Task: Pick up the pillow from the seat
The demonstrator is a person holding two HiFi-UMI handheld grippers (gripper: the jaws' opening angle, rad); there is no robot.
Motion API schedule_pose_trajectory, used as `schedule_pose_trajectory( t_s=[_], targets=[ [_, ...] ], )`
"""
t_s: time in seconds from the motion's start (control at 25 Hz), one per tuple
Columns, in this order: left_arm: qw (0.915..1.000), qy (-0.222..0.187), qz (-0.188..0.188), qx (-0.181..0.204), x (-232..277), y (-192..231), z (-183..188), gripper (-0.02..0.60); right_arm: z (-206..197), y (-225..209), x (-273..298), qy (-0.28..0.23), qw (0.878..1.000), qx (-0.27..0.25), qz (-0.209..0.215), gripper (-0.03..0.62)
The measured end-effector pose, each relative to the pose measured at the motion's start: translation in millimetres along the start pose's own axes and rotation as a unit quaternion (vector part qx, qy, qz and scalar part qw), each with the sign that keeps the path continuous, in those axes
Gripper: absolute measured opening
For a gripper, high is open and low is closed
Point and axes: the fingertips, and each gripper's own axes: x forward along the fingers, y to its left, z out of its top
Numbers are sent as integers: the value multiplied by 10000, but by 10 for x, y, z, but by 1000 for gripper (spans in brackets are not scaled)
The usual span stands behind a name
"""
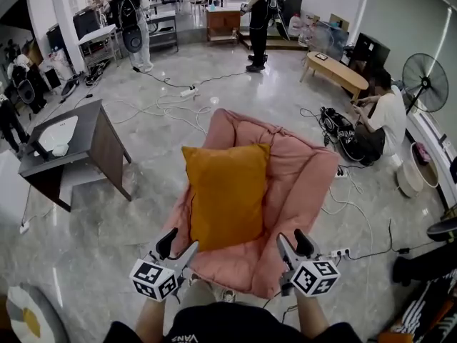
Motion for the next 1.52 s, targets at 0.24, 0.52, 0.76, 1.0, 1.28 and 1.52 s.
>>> schedule_pose_trajectory(
  t_s=[0.24, 0.52, 0.76, 1.0, 1.28, 1.52],
  targets=[
    [9998, 148, -119, -67, 397, 213, 48, 276, 56, -173, 309, 40, 9997, 143, -174, 247],
    [9974, 287, -656, 52, 933, 486, 259, 276, 155, -214, 754, 55, 9984, 285, -481, 245],
    [9962, 438, -746, 55, 1231, 887, 309, 279, 210, -225, 1208, 71, 9976, 307, -622, 245],
    [9954, 592, -749, -74, 1506, 1216, 246, 282, 240, -335, 1647, 240, 9968, 222, -725, 245],
    [9926, 961, -622, -404, 1771, 1542, -34, 310, 155, -499, 2080, 536, 9950, 171, -825, 255],
    [9869, 1246, -684, -770, 2044, 1714, -240, 339, -65, -714, 2544, 896, 9925, 205, -806, 267]
  ],
)
